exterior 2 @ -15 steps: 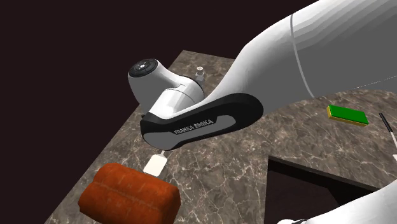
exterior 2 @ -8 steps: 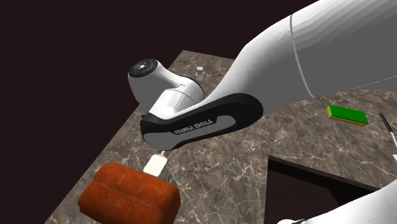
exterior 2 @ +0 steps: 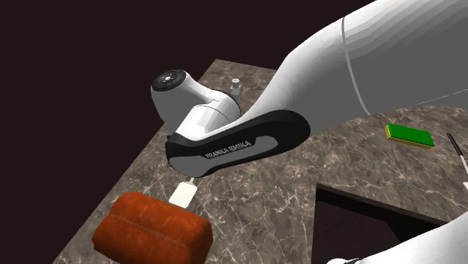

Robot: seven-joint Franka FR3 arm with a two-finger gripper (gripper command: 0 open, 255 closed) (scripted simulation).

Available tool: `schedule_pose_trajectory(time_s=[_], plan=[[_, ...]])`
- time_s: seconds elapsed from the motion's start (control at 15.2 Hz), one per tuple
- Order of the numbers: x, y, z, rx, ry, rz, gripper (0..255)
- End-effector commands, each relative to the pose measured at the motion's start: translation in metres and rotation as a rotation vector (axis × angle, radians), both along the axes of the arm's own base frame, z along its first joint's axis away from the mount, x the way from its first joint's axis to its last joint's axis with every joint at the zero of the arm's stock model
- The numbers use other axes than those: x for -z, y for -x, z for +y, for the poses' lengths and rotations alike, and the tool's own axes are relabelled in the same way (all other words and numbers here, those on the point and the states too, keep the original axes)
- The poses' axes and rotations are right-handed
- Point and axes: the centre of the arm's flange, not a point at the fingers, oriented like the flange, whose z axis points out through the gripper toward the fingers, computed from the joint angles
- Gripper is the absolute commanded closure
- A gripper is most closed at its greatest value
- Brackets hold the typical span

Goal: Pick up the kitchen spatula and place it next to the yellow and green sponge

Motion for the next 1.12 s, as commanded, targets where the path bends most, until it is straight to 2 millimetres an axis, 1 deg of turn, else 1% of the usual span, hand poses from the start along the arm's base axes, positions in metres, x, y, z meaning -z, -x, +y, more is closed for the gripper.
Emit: schedule_pose_trajectory(time_s=[0.0, 1.06], plan=[[-0.005, 0.0, 0.0, 0.0, 0.0, 0.0, 255], [-0.09, 0.0, 0.0, 0.0, 0.0, 0.0, 255]])
